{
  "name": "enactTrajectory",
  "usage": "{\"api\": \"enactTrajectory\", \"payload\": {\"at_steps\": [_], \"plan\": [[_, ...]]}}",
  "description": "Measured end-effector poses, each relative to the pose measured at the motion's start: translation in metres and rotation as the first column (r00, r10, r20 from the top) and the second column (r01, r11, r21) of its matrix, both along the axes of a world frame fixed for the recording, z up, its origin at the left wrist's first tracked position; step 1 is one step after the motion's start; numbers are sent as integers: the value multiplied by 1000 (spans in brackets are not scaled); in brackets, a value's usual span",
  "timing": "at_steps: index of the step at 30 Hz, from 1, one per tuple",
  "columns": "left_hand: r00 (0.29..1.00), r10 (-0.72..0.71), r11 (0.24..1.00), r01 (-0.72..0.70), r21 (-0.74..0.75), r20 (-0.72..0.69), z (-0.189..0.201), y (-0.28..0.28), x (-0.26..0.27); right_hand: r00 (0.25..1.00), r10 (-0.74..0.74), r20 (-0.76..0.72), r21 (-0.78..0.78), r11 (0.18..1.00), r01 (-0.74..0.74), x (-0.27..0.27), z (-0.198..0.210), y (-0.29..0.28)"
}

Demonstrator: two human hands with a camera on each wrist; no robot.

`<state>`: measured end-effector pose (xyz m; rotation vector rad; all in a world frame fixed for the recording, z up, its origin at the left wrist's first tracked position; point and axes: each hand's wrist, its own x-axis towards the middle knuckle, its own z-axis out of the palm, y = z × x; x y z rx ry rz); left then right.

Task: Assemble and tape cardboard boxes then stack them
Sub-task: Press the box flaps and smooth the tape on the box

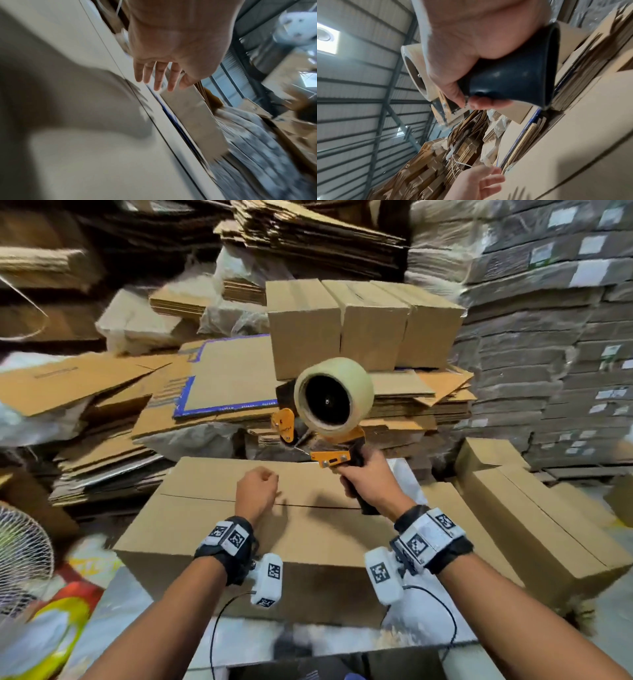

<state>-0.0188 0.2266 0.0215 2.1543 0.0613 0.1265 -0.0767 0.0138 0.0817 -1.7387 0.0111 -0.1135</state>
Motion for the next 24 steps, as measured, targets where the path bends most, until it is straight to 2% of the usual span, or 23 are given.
{"api": "enactTrajectory", "payload": {"at_steps": [2,4,6,7,10,14,17,19,20,21,22,23,24], "plan": [[993,115,984,-118,132,35,-1,54,11,999,48,10,-150,988,-46,11,2,16],[970,238,923,-239,302,39,-5,106,20,998,69,5,-278,958,-65,23,4,36],[949,315,857,-283,431,-3,-12,149,24,995,94,-23,-333,938,-96,33,5,58],[951,307,846,-258,466,-29,-17,165,25,993,110,-39,-342,932,-117,38,5,69],[978,189,891,-133,434,-88,-41,192,29,981,166,-103,-350,917,-192,52,4,103],[980,144,896,-72,439,-135,-40,189,23,956,230,-185,-370,884,-284,70,1,143],[987,73,946,-24,323,-143,-33,187,22,945,259,-199,-376,870,-318,77,-4,162],[987,135,975,-118,190,-82,-26,190,25,943,265,-202,-381,866,-325,80,-6,168],[984,176,983,-173,60,-39,-21,190,26,941,270,-205,-378,865,-331,81,-8,170],[980,195,970,-199,-143,-40,-15,188,26,938,278,-207,-367,867,-338,80,-8,170],[981,177,906,-195,-376,-81,-9,185,25,935,286,-208,-352,870,-345,79,-9,170],[981,118,785,-187,-591,-154,-2,179,22,933,292,-208,-337,874,-349,78,-9,168],[975,31,613,-193,-766,-221,5,172,18,933,296,-206,-323,879,-350,76,-9,166]]}}
